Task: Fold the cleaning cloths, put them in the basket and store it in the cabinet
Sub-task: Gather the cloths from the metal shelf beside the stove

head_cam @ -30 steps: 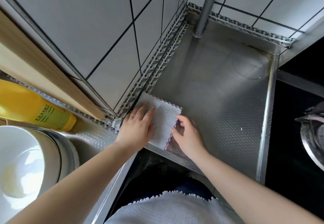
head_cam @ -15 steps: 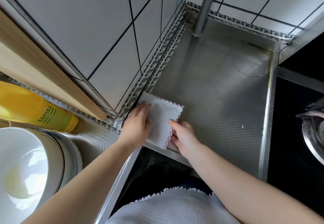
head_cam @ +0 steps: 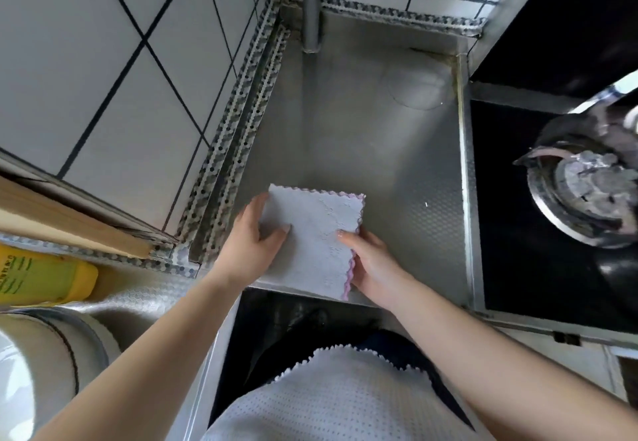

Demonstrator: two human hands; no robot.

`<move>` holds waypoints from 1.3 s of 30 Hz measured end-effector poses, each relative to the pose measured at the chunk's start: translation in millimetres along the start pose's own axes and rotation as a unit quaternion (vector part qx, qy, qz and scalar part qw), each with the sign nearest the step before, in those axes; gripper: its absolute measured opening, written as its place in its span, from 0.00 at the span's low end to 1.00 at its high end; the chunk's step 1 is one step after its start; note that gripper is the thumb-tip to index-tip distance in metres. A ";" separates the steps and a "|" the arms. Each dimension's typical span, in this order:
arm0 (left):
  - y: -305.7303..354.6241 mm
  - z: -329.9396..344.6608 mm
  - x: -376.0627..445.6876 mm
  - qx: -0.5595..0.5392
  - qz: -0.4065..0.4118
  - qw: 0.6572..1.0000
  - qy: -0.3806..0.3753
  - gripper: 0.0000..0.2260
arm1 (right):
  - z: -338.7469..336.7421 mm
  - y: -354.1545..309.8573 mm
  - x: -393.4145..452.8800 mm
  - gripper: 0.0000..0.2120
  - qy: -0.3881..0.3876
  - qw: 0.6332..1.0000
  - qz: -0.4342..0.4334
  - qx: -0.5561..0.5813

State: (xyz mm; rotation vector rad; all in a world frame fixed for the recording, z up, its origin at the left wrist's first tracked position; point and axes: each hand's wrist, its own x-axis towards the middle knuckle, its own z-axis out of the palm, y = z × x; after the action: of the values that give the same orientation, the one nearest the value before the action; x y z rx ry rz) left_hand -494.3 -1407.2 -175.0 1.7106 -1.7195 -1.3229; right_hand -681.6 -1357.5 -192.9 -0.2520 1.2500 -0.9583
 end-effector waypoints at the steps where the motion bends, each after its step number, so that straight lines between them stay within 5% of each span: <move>1: 4.7 8.3 -1.6 -0.036 -0.014 0.999 -0.016 0.27 | -13.1 -1.1 -7.2 0.14 0.006 1.000 0.004 0.004; 6: 44.4 56.5 -11.1 -0.206 -0.112 0.962 -0.142 0.29 | -81.3 -3.0 -56.7 0.17 0.012 0.998 -0.022 0.056; 10: 79.8 112.5 -22.6 -0.219 -0.115 0.930 -0.272 0.27 | -140.2 11.2 -111.6 0.20 0.050 0.986 -0.085 0.137; 16: 133.6 203.9 -55.4 -0.136 -0.077 0.884 -0.440 0.24 | -210.6 45.1 -192.2 0.14 0.175 0.949 -0.128 0.228; 22: 169.5 303.0 -117.6 -0.041 -0.059 0.848 -0.525 0.18 | -267.4 92.0 -275.3 0.13 0.271 0.898 -0.163 0.305; 32: 202.1 434.1 -238.3 0.094 -0.038 0.741 -0.664 0.20 | -317.6 179.8 -393.5 0.20 0.385 0.782 -0.250 0.422; 37: 205.1 478.3 -296.3 0.180 -0.023 0.680 -0.710 0.12 | -312.2 220.3 -426.5 0.17 0.428 0.692 -0.286 0.506; 39: 205.0 497.3 -319.0 0.219 -0.020 0.647 -0.730 0.13 | -310.5 238.6 -435.9 0.23 0.446 0.649 -0.295 0.541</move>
State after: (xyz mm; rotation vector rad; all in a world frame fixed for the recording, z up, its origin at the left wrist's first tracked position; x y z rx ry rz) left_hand -948.8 -978.8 -143.2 0.4827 -2.9025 -2.8732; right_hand -842.5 -795.4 -153.8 0.9578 1.1852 -2.4265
